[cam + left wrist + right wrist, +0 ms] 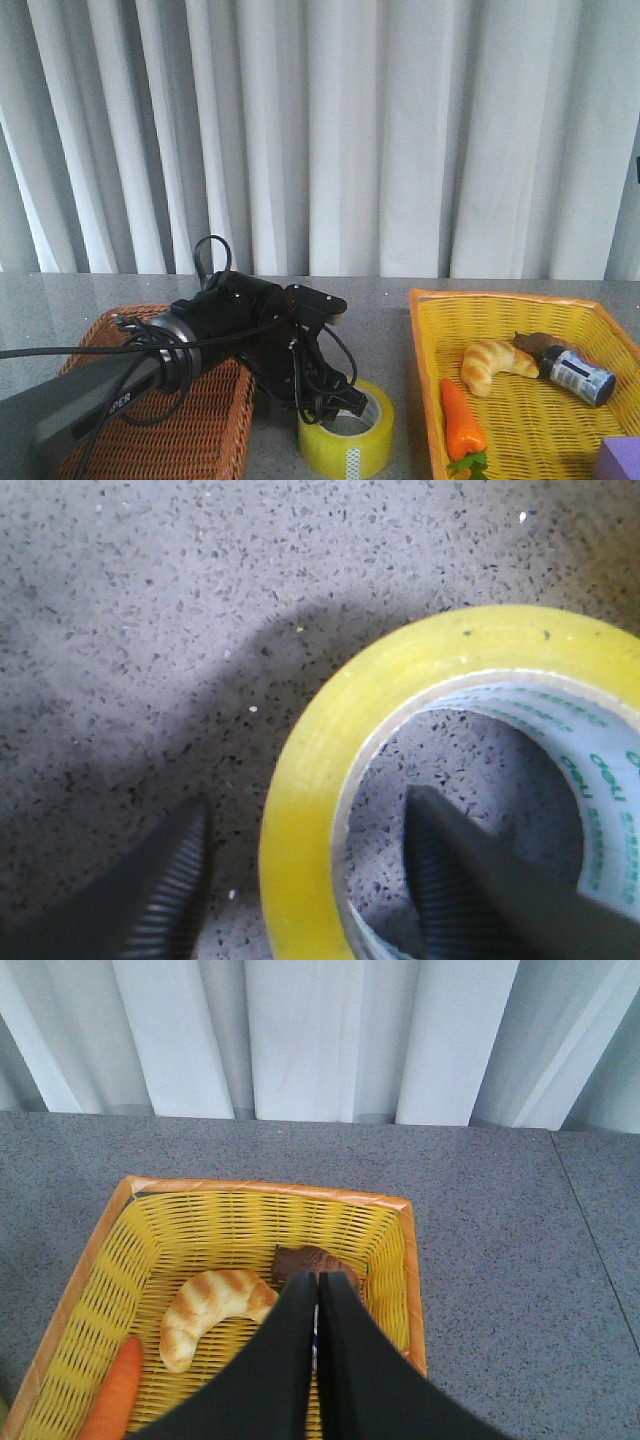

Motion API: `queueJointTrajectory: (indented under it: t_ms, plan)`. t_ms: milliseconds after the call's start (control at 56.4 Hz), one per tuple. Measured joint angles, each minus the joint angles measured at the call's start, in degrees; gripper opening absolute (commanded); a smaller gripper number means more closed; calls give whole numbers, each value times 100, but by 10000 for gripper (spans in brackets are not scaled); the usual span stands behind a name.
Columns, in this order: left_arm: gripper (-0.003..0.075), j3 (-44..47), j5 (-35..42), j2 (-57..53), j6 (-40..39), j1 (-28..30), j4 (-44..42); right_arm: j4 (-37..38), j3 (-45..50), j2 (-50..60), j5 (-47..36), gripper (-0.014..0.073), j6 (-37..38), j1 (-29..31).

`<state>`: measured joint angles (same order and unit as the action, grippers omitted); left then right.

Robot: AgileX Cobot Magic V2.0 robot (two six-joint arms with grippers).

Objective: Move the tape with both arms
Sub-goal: 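Lift the tape roll with the left gripper toward the brown basket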

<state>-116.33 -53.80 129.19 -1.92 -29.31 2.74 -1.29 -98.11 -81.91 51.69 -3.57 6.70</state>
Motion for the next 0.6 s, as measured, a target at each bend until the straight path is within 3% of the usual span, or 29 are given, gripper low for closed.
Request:
queueJointTrajectory:
  t_ms: [337, 603]
  plan:
    - [141, 0, 0, 0, -7, 0, 2, 0, 0, 0, 0, -7, 0, 0]
    - [87, 0, 6, 0, -7, 0, -8, 0, 0, 0, 0, -7, 0, 0]
